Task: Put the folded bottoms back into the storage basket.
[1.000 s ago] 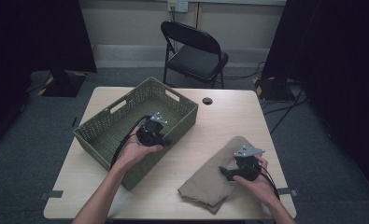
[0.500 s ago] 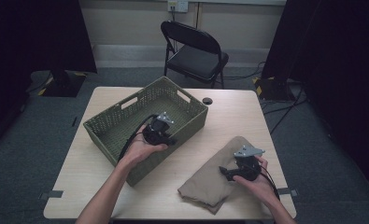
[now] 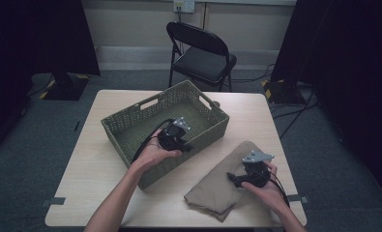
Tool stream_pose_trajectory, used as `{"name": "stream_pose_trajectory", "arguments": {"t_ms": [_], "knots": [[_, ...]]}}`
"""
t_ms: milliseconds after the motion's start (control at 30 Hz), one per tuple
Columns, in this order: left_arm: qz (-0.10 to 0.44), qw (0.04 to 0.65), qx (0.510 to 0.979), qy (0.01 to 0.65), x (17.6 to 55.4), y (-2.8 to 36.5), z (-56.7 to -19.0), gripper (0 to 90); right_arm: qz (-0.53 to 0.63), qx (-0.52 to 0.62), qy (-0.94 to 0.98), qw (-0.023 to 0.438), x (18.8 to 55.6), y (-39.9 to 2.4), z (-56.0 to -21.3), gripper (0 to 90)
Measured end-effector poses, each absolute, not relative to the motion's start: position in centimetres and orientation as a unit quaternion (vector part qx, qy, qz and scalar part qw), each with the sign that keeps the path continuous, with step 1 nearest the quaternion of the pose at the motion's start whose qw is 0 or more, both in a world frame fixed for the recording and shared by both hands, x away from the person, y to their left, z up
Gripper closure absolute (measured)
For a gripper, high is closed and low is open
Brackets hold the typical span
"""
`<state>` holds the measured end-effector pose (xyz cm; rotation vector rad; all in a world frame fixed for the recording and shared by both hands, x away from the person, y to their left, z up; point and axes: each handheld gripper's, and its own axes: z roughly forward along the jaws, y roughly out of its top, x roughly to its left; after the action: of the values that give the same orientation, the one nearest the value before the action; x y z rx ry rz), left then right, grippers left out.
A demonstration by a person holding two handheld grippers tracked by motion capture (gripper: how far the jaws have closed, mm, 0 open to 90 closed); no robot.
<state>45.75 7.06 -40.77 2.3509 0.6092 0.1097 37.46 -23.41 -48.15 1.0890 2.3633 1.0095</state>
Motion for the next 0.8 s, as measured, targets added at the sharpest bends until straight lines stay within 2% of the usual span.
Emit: {"name": "stream_pose_trajectory", "arguments": {"t_ms": [600,800], "knots": [[0.031,0.343,0.917,0.203,46.1,5.1,-40.7,77.6,0.356,0.384,0.834,0.174,37.5,-23.4,-48.1,16.0],[0.041,0.336,0.922,0.189,46.0,4.7,-40.7,78.8,0.356,0.385,0.834,0.174,37.5,-23.4,-48.1,16.0]]}}
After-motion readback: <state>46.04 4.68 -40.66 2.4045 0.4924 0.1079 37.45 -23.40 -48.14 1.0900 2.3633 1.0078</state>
